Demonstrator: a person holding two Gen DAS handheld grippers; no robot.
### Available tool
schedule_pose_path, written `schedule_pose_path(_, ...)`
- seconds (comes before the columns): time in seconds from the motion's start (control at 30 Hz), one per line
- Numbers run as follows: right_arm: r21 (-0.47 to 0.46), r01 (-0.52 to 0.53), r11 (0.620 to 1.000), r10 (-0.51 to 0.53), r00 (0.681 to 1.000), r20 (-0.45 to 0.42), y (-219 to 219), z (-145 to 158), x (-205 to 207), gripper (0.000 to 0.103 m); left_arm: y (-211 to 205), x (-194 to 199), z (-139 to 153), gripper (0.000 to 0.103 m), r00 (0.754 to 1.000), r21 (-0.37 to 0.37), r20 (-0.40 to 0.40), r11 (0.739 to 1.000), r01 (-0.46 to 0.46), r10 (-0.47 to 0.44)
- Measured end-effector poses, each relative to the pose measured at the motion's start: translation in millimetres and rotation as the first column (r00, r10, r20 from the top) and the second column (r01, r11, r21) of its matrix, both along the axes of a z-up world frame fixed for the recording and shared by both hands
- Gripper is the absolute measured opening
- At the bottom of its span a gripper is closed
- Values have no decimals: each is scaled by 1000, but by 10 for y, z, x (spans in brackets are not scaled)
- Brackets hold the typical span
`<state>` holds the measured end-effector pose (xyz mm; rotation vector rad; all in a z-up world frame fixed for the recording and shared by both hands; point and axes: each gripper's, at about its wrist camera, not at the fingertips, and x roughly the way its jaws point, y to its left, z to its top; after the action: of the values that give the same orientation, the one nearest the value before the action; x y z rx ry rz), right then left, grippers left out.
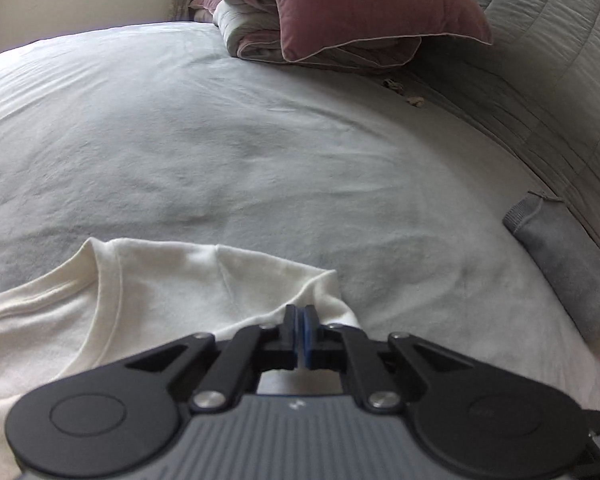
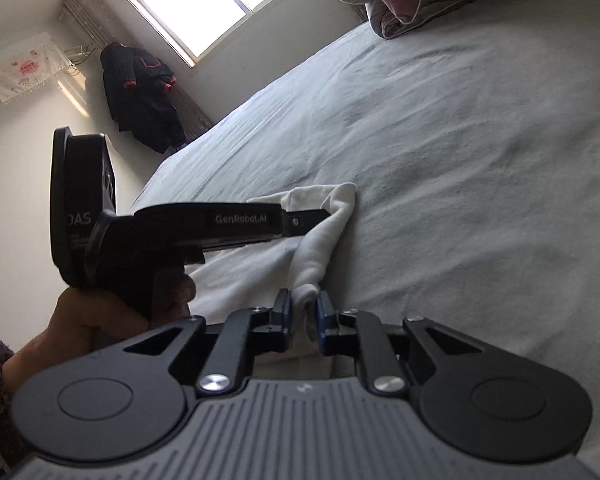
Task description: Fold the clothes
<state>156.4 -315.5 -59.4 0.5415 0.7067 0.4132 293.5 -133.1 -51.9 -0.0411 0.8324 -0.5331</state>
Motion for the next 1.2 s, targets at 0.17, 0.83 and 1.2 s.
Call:
schedule_pose_path(0.17, -36, -26, 999, 25, 999, -19, -45, 58, -65, 9, 4, -1, 84, 5, 1000, 18, 0, 1000, -7, 7)
schedule_pose_path(0.83, -27, 22, 999, -16, 979, 204, 330, 230, 24, 38, 1720, -950, 55, 21, 949, -16, 175, 964, -264, 263)
schedule_pose_path(1.2, -218, 33, 975, 6, 984, 178, 527, 150, 52, 42, 2586, -1168, 107, 21, 861, -166, 170, 875, -455, 480)
